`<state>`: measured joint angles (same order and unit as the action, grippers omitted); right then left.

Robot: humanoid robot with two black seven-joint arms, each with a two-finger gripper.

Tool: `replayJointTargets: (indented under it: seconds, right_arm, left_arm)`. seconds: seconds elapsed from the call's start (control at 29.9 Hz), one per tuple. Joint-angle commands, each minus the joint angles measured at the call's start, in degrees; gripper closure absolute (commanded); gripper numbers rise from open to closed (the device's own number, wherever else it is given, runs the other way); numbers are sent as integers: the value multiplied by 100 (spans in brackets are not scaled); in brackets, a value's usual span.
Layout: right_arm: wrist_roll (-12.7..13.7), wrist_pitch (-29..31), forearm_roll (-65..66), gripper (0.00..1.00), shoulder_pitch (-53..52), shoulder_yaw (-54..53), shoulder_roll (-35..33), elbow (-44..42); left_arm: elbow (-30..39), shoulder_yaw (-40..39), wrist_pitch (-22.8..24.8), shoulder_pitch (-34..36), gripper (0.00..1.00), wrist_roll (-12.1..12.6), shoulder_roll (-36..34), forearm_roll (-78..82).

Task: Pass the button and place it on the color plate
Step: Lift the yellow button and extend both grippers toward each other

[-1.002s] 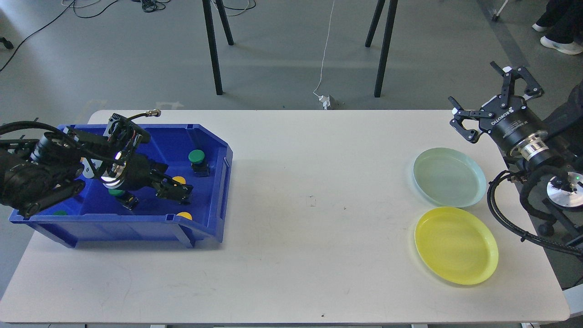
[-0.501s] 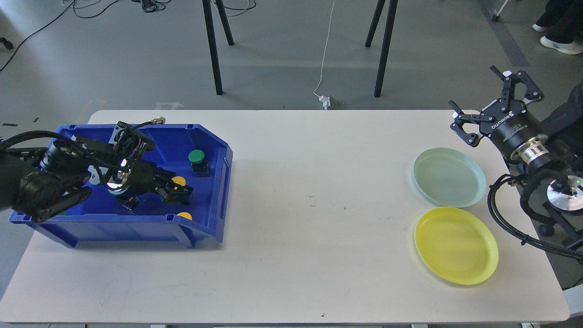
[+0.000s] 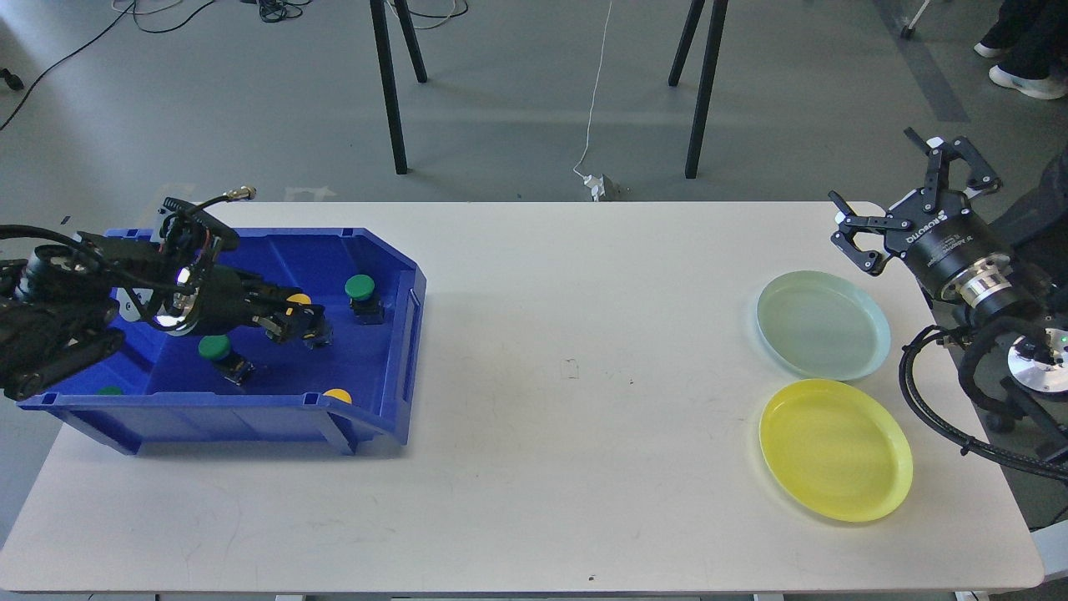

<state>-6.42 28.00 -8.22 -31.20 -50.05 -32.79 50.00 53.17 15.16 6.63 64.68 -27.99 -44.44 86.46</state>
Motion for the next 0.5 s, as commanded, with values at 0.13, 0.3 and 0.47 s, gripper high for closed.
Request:
replayJointTargets:
  seconds: [0.13,0.3,0.47]
  right_arm:
    - [10,0,1233,1,-71,382,-614,1352]
    - [-314,0,2096,1,-18,487,-649,2602]
    - [-834,0,2185,1,-438,1198,-597,2682]
  left_arm:
    - [2180,-2587,717,-675,95,-1,-691,-2666]
    - [1734,-3037,682,-1045,94,-1,890,-3469]
    - [1302,-3195,726,-1054,94,-1,1517,-3873]
